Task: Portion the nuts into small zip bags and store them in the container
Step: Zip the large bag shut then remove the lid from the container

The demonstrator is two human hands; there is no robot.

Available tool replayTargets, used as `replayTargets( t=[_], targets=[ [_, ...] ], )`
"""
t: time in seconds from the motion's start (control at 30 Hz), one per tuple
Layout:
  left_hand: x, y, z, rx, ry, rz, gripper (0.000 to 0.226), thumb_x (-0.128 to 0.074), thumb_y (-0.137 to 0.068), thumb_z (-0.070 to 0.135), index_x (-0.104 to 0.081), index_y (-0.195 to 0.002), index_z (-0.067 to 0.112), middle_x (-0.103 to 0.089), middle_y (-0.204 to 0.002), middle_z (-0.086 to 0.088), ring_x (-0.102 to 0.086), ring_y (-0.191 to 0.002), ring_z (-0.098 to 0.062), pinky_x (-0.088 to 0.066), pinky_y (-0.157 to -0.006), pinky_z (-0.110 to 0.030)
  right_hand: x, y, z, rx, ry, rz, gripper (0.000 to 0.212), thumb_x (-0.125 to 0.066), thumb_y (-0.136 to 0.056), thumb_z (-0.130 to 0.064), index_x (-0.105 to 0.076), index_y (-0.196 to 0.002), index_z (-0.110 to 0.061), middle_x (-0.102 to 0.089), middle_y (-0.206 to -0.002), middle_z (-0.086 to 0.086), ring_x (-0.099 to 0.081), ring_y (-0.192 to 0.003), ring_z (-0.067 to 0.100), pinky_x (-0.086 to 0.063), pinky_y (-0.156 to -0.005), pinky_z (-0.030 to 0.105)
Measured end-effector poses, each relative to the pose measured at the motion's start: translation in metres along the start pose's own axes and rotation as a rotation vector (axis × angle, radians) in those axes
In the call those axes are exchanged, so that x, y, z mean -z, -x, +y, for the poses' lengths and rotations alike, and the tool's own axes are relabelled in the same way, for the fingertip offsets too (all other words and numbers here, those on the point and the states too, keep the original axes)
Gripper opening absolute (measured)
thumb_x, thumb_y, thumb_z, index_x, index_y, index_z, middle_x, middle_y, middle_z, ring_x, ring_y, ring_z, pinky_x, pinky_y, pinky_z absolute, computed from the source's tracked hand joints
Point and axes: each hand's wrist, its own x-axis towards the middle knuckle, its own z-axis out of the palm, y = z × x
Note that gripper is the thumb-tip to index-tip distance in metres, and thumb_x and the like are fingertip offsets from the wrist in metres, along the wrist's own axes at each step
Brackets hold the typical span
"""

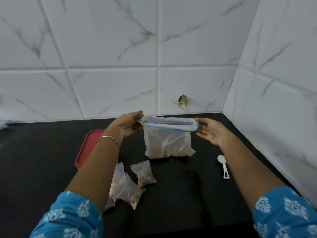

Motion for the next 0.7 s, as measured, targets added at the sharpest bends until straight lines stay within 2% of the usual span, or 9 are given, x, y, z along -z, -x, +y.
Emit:
replayTargets(
  t=[0.1,0.2,0.27,0.33,0.37,0.47,0.53,0.6,0.7],
  targets=[
    [0.005,0.0,-0.002,-0.017,-0.004,-0.01,0.008,-0.066,-0.09,0.012,-0.064,-0.083,0.009,-0.068,-0.066,-0.003,-0.062,-0.069,-0.015,-0.054,-0.05,-0.021,0.003,-0.003,0.0,0.041,-0.039,0.003,0.011,-0.057,-0.096,-0.01,-0.067,-0.093,-0.011,-0.068,-0.095,0.007,-0.065,-0.089,0.019,-0.052,-0.089,0.034],
    [0.006,0.003,-0.001,-0.069,-0.07,-0.015,0.007,-0.066,-0.087,0.002,-0.066,-0.082,0.007,-0.068,-0.065,-0.001,-0.061,-0.07,-0.014,-0.055,-0.056,-0.021,0.004,0.0,-0.002,0.075,0.001,0.019,0.012,-0.064,-0.088,0.002,-0.065,-0.086,-0.01,-0.069,-0.088,0.006,-0.066,-0.084,0.016,-0.055,-0.07,0.026],
    [0.007,0.004,0.003,-0.134,-0.177,0.041,0.014,-0.068,-0.083,-0.006,-0.063,-0.078,0.007,-0.066,-0.058,0.0,-0.062,-0.058,-0.01,-0.052,-0.053,-0.019,0.003,0.003,-0.005,0.131,0.08,0.066,0.018,-0.07,-0.081,0.006,-0.063,-0.081,-0.01,-0.068,-0.085,0.006,-0.067,-0.082,0.015,-0.054,-0.06,0.022],
    [0.006,0.004,0.007,-0.236,-0.319,0.14,0.024,-0.072,-0.077,-0.011,-0.058,-0.073,0.008,-0.062,-0.062,-0.005,-0.059,-0.045,-0.007,-0.049,-0.045,-0.017,0.001,0.002,-0.008,0.202,0.168,0.159,0.024,-0.074,-0.075,0.009,-0.059,-0.076,-0.01,-0.067,-0.084,0.007,-0.066,-0.081,0.016,-0.054,-0.056,0.022],
    [0.006,0.002,0.008,-0.3,-0.433,0.206,0.027,-0.075,-0.074,-0.01,-0.056,-0.073,0.009,-0.06,-0.065,-0.006,-0.059,-0.047,-0.008,-0.049,-0.045,-0.018,0.0,0.001,-0.009,0.253,0.234,0.223,0.026,-0.074,-0.072,0.01,-0.058,-0.074,-0.011,-0.067,-0.085,0.009,-0.066,-0.079,0.017,-0.054,-0.056,0.022],
    [0.0,0.002,0.012,-0.541,-0.815,0.363,0.021,-0.069,-0.073,-0.004,-0.061,-0.084,0.013,-0.063,-0.072,0.001,-0.06,-0.067,-0.016,-0.047,-0.059,-0.022,-0.006,0.001,-0.012,0.483,0.617,0.404,0.023,-0.072,-0.067,0.003,-0.059,-0.076,-0.014,-0.067,-0.079,0.005,-0.062,-0.071,0.017,-0.047,-0.058,0.024],
    [-0.01,0.003,0.011,-0.665,-0.979,0.393,0.028,-0.06,-0.075,-0.002,-0.066,-0.098,0.012,-0.065,-0.085,-0.002,-0.06,-0.081,-0.022,-0.043,-0.07,-0.025,-0.011,0.004,-0.011,0.601,0.849,0.415,0.024,-0.067,-0.071,-0.002,-0.064,-0.091,-0.016,-0.066,-0.084,0.003,-0.06,-0.076,0.018,-0.043,-0.063,0.023],
    [-0.019,0.005,0.009,-0.709,-1.087,0.422,0.03,-0.057,-0.08,0.001,-0.068,-0.107,0.01,-0.064,-0.102,-0.011,-0.058,-0.096,-0.027,-0.042,-0.079,-0.031,-0.015,0.006,-0.01,0.596,0.963,0.391,0.026,-0.064,-0.078,-0.006,-0.069,-0.102,-0.014,-0.067,-0.095,0.005,-0.06,-0.082,0.021,-0.044,-0.069,0.026],
    [-0.02,0.006,0.008,-0.646,-1.143,0.443,0.021,-0.06,-0.088,0.016,-0.07,-0.103,0.004,-0.064,-0.105,-0.015,-0.058,-0.101,-0.031,-0.042,-0.081,-0.033,-0.015,0.009,-0.009,0.508,1.014,0.349,0.017,-0.059,-0.085,-0.017,-0.074,-0.092,-0.012,-0.07,-0.09,0.007,-0.059,-0.076,0.021,-0.043,-0.06,0.027]
  ],
)
